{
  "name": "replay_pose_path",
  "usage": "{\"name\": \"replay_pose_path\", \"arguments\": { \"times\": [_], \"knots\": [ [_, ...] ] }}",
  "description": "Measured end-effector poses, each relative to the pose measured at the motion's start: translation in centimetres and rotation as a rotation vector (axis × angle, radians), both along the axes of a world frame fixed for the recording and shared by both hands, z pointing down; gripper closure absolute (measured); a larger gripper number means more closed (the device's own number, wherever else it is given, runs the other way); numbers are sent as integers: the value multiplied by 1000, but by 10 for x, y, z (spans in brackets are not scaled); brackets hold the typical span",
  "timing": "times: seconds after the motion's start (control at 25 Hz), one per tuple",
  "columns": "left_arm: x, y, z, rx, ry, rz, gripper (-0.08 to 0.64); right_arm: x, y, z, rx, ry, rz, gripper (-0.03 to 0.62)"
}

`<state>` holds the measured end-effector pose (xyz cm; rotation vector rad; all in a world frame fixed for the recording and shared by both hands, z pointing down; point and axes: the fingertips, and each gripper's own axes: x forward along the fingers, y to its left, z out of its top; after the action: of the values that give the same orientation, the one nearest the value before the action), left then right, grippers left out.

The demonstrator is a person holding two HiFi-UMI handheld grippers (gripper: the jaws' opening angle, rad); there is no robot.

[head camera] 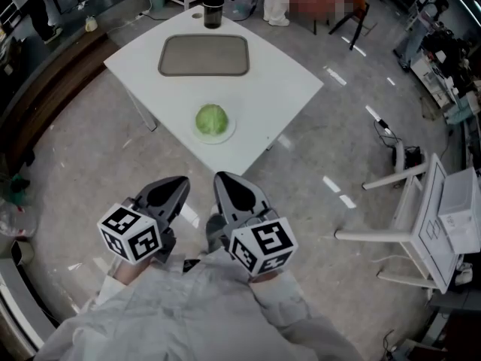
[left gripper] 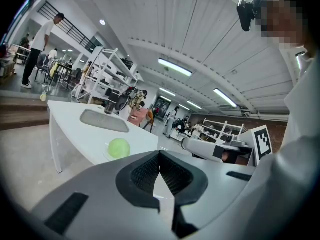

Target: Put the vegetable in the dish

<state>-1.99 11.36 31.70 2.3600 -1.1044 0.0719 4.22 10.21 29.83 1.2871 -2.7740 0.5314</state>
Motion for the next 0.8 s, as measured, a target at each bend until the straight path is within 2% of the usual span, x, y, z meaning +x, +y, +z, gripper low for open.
{"name": "replay_pose_path", "arguments": {
  "times": [0.48,0.8],
  "knots": [
    [22,-98,-6,8,6,-37,552,23,-104,-1,-21,10,-31,578],
    [32,-140,-3,6,12,-71,552,32,-149,4,-19,46,-65,578]
  ]
}}
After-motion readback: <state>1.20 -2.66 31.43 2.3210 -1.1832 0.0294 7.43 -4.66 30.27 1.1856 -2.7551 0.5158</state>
